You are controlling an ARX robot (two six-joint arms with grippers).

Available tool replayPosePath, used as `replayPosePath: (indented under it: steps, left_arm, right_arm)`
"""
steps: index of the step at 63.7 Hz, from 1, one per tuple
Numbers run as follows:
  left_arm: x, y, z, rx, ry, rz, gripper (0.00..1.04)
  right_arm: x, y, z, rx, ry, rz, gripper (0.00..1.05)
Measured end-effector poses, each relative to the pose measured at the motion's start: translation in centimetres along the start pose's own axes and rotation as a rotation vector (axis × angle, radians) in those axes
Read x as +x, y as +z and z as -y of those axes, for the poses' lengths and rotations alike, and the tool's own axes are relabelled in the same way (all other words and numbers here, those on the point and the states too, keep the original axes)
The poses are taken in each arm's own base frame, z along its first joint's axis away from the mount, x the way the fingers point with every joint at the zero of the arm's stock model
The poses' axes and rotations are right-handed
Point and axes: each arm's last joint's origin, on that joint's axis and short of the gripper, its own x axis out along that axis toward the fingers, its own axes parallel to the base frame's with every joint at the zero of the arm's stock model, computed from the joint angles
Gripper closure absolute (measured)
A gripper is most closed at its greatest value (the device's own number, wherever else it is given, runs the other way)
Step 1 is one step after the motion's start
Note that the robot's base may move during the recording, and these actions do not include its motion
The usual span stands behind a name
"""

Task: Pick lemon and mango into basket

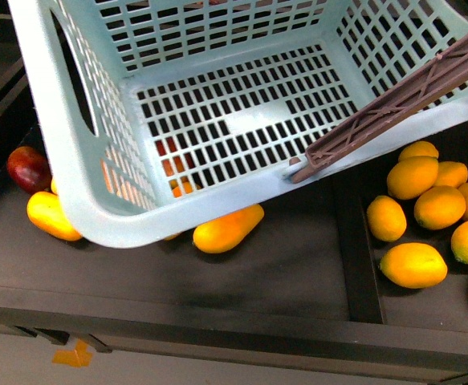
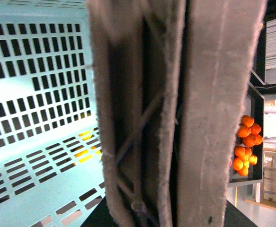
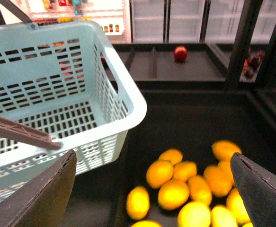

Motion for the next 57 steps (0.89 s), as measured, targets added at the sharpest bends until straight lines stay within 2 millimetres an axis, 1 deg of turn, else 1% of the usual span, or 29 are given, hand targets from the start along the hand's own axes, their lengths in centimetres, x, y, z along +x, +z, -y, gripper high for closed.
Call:
replayPosePath:
  steps: [4, 10, 11, 12, 15, 17, 22, 25, 30, 32, 35, 39, 42, 49, 57]
  left_arm:
    - [0.0, 0.0, 0.0, -0.001, -0.001, -0.001, 0.88]
    - [0.0, 0.0, 0.1, 0.002, -0.007, -0.005, 0.88]
    - [0.0, 0.0, 0.1, 0.002, -0.008, -0.007, 0.88]
    - [0.0, 0.0, 0.1, 0.0, -0.009, -0.008, 0.88]
    - [0.0, 0.0, 0.1, 0.0, -0.01, -0.009, 0.88]
    - [0.0, 0.0, 0.1, 0.0, -0.008, -0.007, 0.88]
    - [0.0, 0.0, 0.1, 0.001, -0.001, 0.003, 0.88]
    - [0.0, 0.1, 0.0, 0.001, 0.001, 0.004, 0.88]
    - [0.0, 0.1, 0.0, 0.0, -0.001, 0.001, 0.88]
    - [0.0, 0.1, 0.0, 0.0, -0.002, 0.001, 0.88]
    - [0.0, 0.0, 0.0, 0.0, -0.004, -0.003, 0.88]
    - [0.0, 0.0, 0.0, 0.0, -0.005, -0.004, 0.88]
    - [0.0, 0.0, 0.0, 0.0, -0.004, -0.003, 0.88]
    - [0.0, 0.0, 0.0, 0.0, -0.004, -0.003, 0.88]
    - [0.0, 0.0, 0.0, 0.0, -0.002, -0.001, 0.88]
  right_arm:
    - [0.9, 0.5, 0.9, 0.113, -0.048, -0.063, 0.09]
    - [2.8, 1.5, 2.7, 0.179, -0.117, -0.075, 0.09]
    - [3.1, 1.4, 2.9, 0.185, -0.129, -0.092, 0.09]
    - [3.7, 1.8, 3.3, 0.188, -0.137, -0.074, 0.09]
    - [5.9, 2.2, 4.8, 0.197, -0.175, -0.079, 0.09]
    - [7.3, 2.1, 5.6, 0.203, -0.186, -0.089, 0.09]
    - [10.2, 1.4, 6.8, 0.216, -0.193, -0.127, 0.09]
    - [13.7, -0.1, 8.1, 0.233, -0.204, -0.192, 0.09]
    - [16.8, -2.2, 8.8, 0.246, -0.227, -0.27, 0.09]
    - [18.6, -3.8, 8.9, 0.26, -0.234, -0.328, 0.09]
    - [20.4, -5.3, 8.9, 0.282, -0.244, -0.382, 0.09]
    - [22.3, -6.7, 8.6, 0.299, -0.255, -0.432, 0.09]
    - [24.1, -7.9, 8.2, 0.318, -0.259, -0.475, 0.09]
    - [27.6, -9.6, 7.1, 0.345, -0.264, -0.535, 0.09]
    - [30.4, -11.2, 6.0, 0.409, -0.281, -0.582, 0.09]
